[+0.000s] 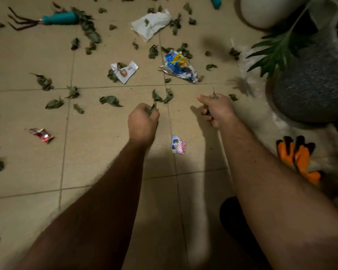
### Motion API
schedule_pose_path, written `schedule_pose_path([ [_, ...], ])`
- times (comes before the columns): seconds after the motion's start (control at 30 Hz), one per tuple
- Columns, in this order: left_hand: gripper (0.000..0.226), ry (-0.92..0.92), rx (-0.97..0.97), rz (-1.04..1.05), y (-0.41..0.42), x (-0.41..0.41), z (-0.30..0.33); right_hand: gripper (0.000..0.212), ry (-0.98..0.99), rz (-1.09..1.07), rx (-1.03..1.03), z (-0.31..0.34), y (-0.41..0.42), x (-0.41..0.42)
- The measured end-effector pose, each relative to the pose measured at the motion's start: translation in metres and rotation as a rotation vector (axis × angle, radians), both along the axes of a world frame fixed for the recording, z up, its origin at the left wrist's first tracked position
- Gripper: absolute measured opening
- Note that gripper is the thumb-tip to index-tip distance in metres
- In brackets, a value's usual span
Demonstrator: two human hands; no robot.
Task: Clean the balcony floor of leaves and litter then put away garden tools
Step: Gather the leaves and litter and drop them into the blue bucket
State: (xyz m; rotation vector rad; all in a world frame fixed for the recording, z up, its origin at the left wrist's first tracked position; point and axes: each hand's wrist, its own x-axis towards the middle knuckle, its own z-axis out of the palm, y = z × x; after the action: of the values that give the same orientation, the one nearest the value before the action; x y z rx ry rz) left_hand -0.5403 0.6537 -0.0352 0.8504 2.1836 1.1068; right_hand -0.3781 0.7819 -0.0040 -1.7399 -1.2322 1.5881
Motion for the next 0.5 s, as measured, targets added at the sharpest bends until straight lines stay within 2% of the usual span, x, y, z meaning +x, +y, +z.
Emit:
schedule_pose_path([
  [0.07,0.021,-0.258,0.110,0.007,0.016,0.017,0.000,0.025,-0.130,-0.022,0.058,0.000,0.008,0.023],
  [0.1,0.024,-0.314,0.127,-0.008,0.023,0.024,0.000,0.020,-0.199,-0.037,0.093,-0.002,0.011,0.034],
  [0.17,0.025,-0.341,0.133,-0.038,0.036,0.037,-0.001,0.037,-0.371,-0.063,0.159,-0.009,0.016,0.055],
  [0.23,0.018,-0.314,0.128,-0.075,0.046,0.047,-0.003,0.037,-0.523,-0.062,0.207,-0.015,0.017,0.070],
  [0.33,0.008,-0.158,0.059,-0.164,0.059,0.061,-0.002,0.032,-0.585,-0.089,0.201,-0.024,0.019,0.079],
  [0.5,0.026,0.007,-0.019,-0.225,0.077,0.084,0.005,0.040,-0.596,-0.045,0.242,-0.030,0.015,0.071],
])
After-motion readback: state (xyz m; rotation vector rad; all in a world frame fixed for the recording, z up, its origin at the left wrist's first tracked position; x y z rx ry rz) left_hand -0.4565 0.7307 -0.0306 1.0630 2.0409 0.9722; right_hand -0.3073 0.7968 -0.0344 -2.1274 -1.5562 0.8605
